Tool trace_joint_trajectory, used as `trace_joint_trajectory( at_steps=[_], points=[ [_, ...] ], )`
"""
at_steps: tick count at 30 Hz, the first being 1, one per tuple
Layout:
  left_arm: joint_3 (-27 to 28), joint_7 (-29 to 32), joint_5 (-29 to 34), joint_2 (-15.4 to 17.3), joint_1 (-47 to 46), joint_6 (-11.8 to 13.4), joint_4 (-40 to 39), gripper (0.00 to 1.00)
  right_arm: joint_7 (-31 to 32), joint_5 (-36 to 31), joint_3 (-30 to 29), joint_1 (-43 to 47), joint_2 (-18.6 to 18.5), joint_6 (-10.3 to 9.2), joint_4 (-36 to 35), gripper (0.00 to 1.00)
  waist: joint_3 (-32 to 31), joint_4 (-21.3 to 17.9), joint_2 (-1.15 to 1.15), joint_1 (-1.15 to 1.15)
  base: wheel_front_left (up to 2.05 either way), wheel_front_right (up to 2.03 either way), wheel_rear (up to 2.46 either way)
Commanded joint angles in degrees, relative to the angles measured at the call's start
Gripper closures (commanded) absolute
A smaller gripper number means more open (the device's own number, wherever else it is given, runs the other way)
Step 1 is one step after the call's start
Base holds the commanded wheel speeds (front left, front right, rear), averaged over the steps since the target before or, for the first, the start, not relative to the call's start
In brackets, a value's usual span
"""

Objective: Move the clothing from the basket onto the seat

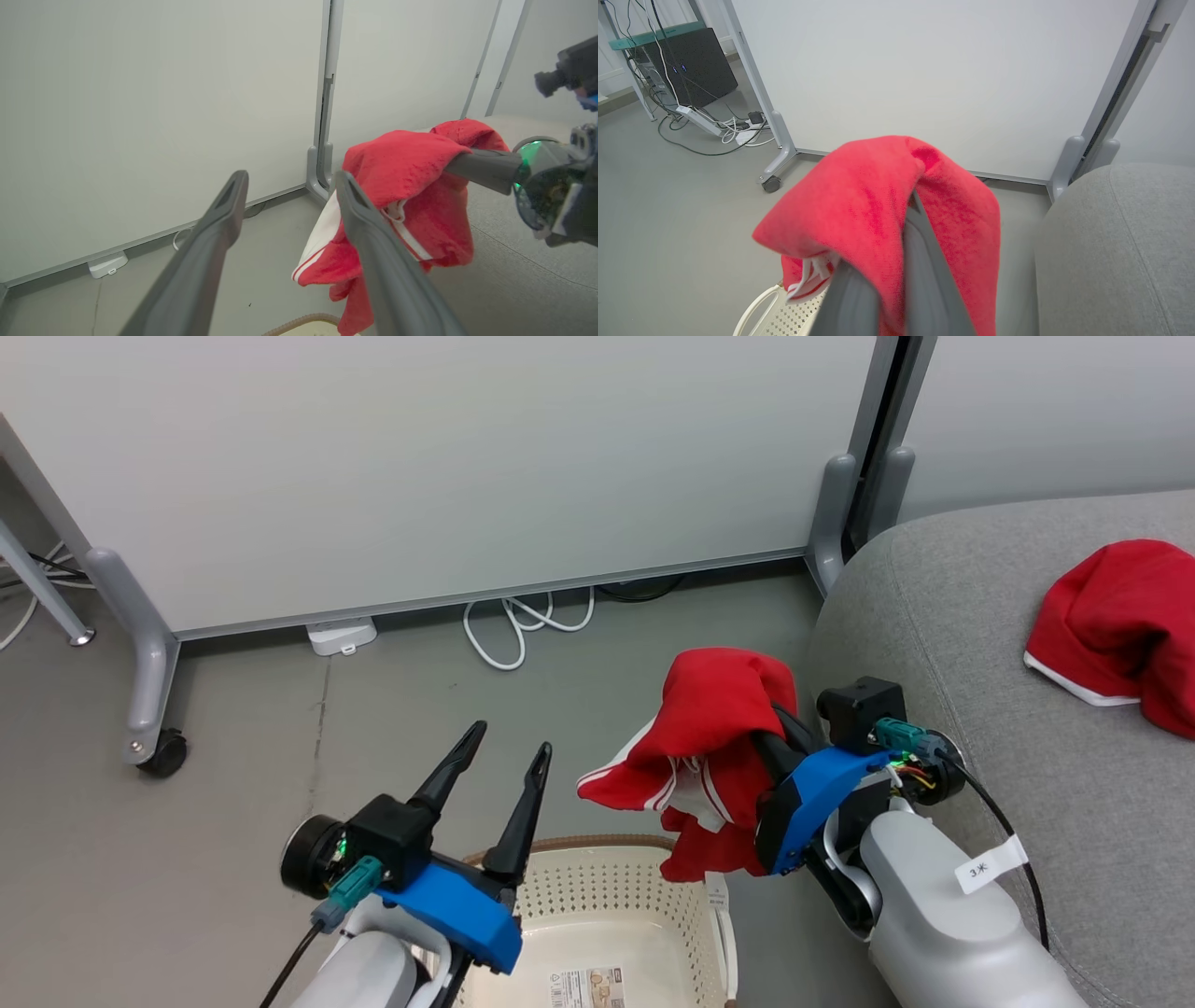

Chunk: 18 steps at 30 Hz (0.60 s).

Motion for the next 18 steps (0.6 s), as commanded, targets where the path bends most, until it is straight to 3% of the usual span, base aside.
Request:
trace_joint_trajectory(
  at_steps=[1, 12, 18],
  points=[
    [0.9, -0.3, 0.6, 0.2, 1.1, 0.1, -0.4, 0.00, -0.2, -0.5, -0.4, 0.8, -0.1, 0.03, -0.5, 1.00, 0.0, 0.0, 0.00, 0.00, 0.00, 0.00, 0.00],
    [8.9, -0.3, 5.5, -0.7, 7.9, -1.4, -2.7, 0.00, 1.4, -3.2, -4.0, 3.6, -0.2, 0.03, -4.1, 1.00, 0.0, -0.7, 0.00, 0.00, 0.00, 0.00, 0.00],
    [11.1, -0.3, 8.3, -2.3, 8.8, -2.7, -3.4, 0.00, 2.8, -3.8, -5.8, 5.3, -0.1, 0.03, -7.6, 1.00, 0.5, -3.4, 0.00, 0.00, 0.00, 0.00, 0.00]
  ],
)
